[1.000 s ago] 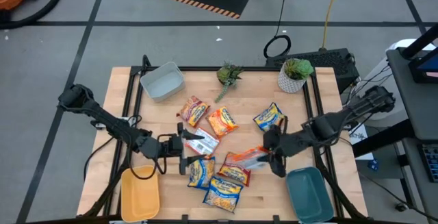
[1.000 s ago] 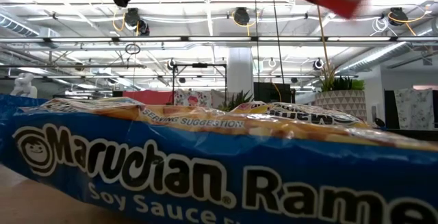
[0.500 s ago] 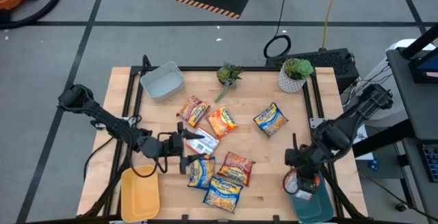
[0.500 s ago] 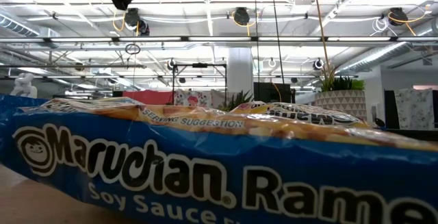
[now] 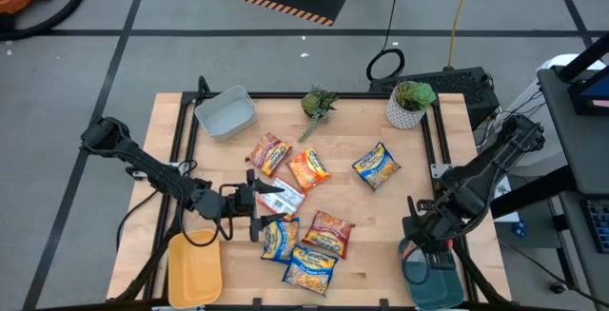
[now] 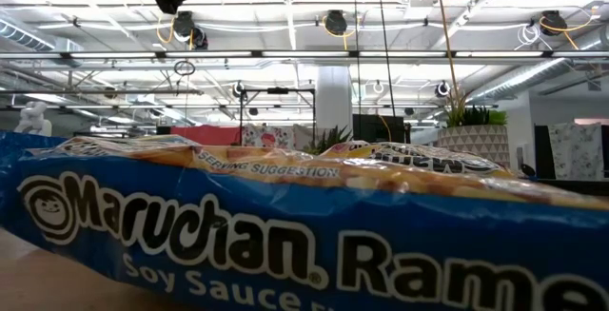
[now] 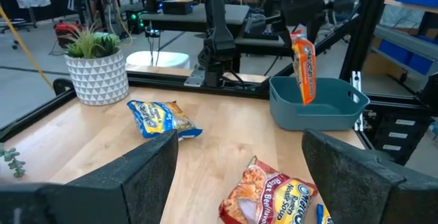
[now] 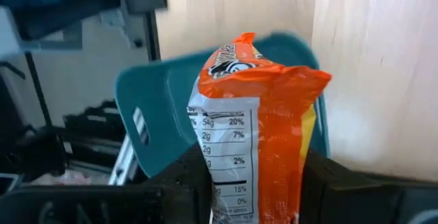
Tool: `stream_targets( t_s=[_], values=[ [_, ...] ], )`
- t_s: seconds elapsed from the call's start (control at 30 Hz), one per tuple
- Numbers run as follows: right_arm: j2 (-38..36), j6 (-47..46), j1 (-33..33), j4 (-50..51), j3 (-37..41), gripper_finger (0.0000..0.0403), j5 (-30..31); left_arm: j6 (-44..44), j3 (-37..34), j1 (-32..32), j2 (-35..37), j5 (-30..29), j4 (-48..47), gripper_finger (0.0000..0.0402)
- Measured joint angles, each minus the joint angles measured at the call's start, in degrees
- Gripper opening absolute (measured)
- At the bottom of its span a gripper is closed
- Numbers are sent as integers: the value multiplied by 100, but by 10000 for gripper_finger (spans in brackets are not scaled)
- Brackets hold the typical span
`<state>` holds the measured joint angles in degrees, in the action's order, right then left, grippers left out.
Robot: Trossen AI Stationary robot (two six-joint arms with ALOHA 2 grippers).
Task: Sort Maruchan noodles
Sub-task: Put the right orange noodle pack into the blue bin
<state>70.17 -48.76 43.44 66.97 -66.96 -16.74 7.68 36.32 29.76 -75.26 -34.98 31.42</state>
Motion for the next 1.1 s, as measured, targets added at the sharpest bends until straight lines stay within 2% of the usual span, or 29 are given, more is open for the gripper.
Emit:
stream_targets(
  t_s=[0.5, 0.77, 1.1],
  values=[
    [0, 191, 57, 56, 523, 119, 43, 2, 0, -2, 0, 0, -8, 317],
    [0, 633, 57, -139, 542, 120, 738, 2, 0, -7, 0, 0, -44, 317],
    [0, 835, 57, -158, 542, 153, 991, 4, 0, -7, 0, 0, -44, 317]
  ],
)
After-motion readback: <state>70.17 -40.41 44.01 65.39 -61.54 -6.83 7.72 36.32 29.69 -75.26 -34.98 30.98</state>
